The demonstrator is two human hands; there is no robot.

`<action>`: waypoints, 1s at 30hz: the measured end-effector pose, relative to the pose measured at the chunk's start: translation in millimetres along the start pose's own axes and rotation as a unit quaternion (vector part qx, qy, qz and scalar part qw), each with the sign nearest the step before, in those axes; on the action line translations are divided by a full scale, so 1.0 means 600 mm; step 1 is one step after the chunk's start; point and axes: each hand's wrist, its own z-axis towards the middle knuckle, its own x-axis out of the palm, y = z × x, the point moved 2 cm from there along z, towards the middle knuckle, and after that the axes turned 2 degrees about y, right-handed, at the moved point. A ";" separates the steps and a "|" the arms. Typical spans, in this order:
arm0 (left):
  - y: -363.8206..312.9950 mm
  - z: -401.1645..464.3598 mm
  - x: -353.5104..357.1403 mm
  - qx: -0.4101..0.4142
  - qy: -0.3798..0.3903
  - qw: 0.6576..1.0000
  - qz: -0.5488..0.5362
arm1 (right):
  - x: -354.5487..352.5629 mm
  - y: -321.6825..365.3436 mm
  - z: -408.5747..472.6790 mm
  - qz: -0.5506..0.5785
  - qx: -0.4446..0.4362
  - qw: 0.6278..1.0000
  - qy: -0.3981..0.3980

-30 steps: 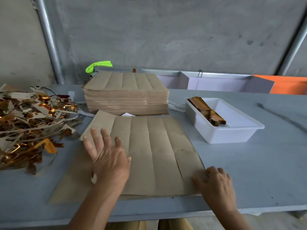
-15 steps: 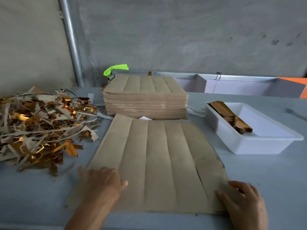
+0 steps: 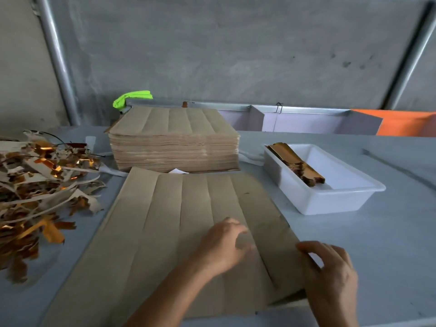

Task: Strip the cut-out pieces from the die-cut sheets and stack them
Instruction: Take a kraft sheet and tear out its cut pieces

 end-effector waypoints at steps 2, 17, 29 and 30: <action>0.015 0.000 0.023 0.002 -0.008 0.996 -0.085 | 0.002 0.011 0.004 0.020 -0.004 1.000 -0.010; 0.040 -0.002 0.043 0.000 -0.132 0.954 -0.268 | 0.010 0.001 -0.007 0.107 0.090 0.989 0.043; 0.037 -0.008 0.039 -0.011 -0.130 0.936 -0.328 | 0.004 0.018 -0.009 0.211 0.009 0.973 0.089; 0.033 -0.010 0.035 -0.012 -0.129 0.925 -0.356 | 0.008 0.028 -0.014 0.222 -0.005 0.970 0.101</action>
